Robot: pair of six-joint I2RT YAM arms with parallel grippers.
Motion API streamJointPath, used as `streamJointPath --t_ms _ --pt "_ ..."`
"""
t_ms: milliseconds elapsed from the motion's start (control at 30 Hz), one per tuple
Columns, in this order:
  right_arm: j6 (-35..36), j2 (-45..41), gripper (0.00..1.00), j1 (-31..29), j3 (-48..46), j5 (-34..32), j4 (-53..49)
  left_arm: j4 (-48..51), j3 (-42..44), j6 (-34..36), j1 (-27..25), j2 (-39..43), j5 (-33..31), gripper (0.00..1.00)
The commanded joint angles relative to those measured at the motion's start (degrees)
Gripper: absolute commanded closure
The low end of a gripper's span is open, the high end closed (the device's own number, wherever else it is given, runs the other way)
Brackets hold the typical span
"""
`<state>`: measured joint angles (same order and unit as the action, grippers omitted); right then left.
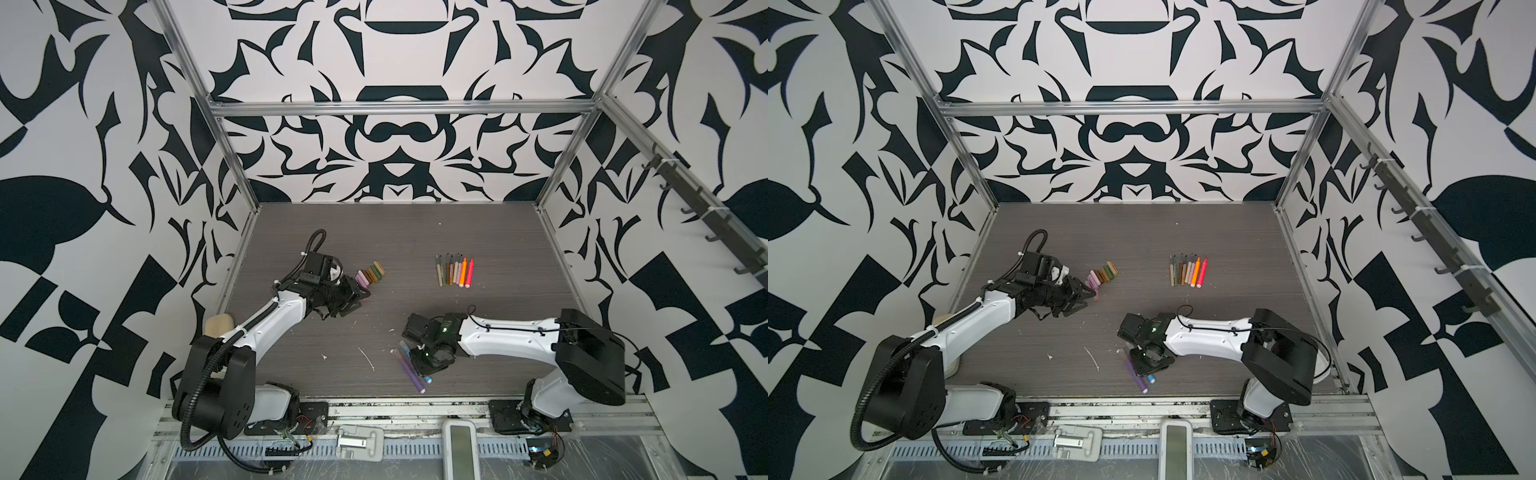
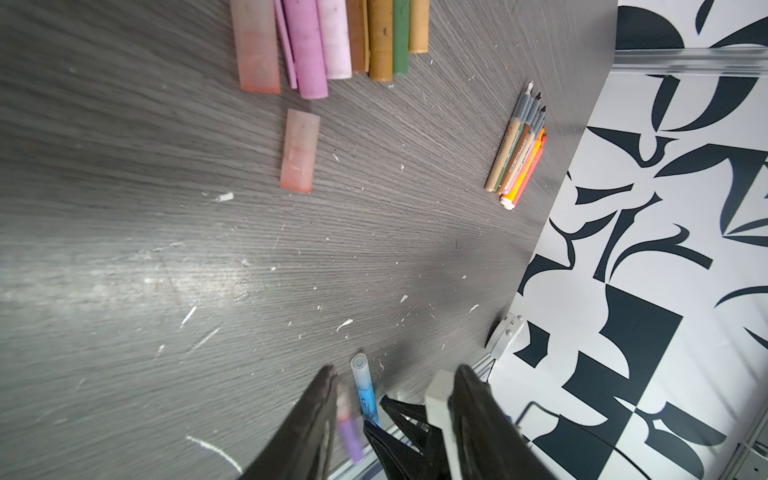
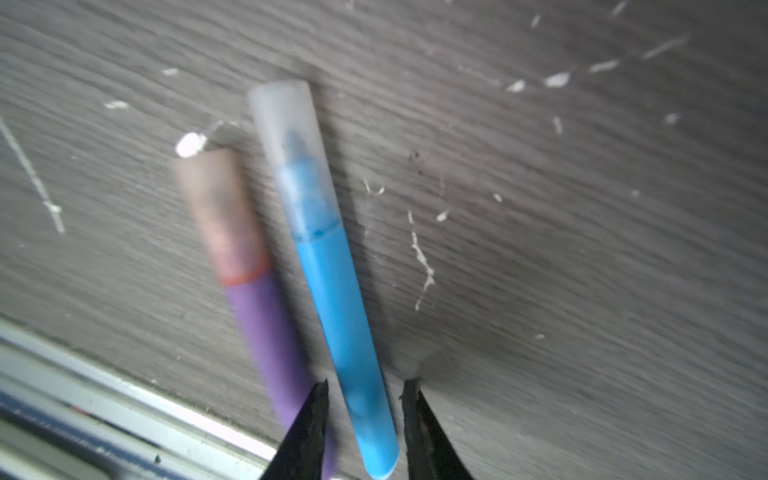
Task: Open the pen caps
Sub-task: 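Close the right gripper on the purple marker's lower end and lift it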
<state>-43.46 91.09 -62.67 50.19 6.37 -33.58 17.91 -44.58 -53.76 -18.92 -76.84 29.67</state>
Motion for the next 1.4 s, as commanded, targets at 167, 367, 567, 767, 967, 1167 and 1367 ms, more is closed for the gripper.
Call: streamJointPath --t_ms 167,367,567,767,967,1167,1367 --pt "-5.3 3.7 0.74 -1.9 4.7 -9.0 -7.0 3.6 -3.4 3.2 0.0 -0.4 3.7 0.52" --pt "-6.2 8.3 0.72 -2.8 7.6 -8.7 -7.5 5.4 -3.9 4.5 0.1 -0.4 6.3 0.51" --pt "-4.3 5.7 0.95 -2.2 11.3 -9.2 -7.2 6.1 -3.6 5.6 0.0 -1.3 9.4 0.51" --pt "0.8 8.3 0.66 -1.0 17.7 -5.4 -9.1 6.7 -2.9 6.3 0.2 -1.1 9.8 0.51" --pt "4.4 10.4 0.6 -5.6 22.9 -7.7 -11.7 7.0 -2.5 6.4 2.0 -0.3 9.7 0.51" --pt "11.6 13.6 0.6 -13.7 27.2 -4.1 -7.9 7.9 -1.6 6.7 5.9 1.1 10.1 0.51" --pt "14.0 18.9 0.61 -19.1 30.1 -1.4 -6.0 10.6 -1.6 8.0 9.8 3.3 9.2 0.51"
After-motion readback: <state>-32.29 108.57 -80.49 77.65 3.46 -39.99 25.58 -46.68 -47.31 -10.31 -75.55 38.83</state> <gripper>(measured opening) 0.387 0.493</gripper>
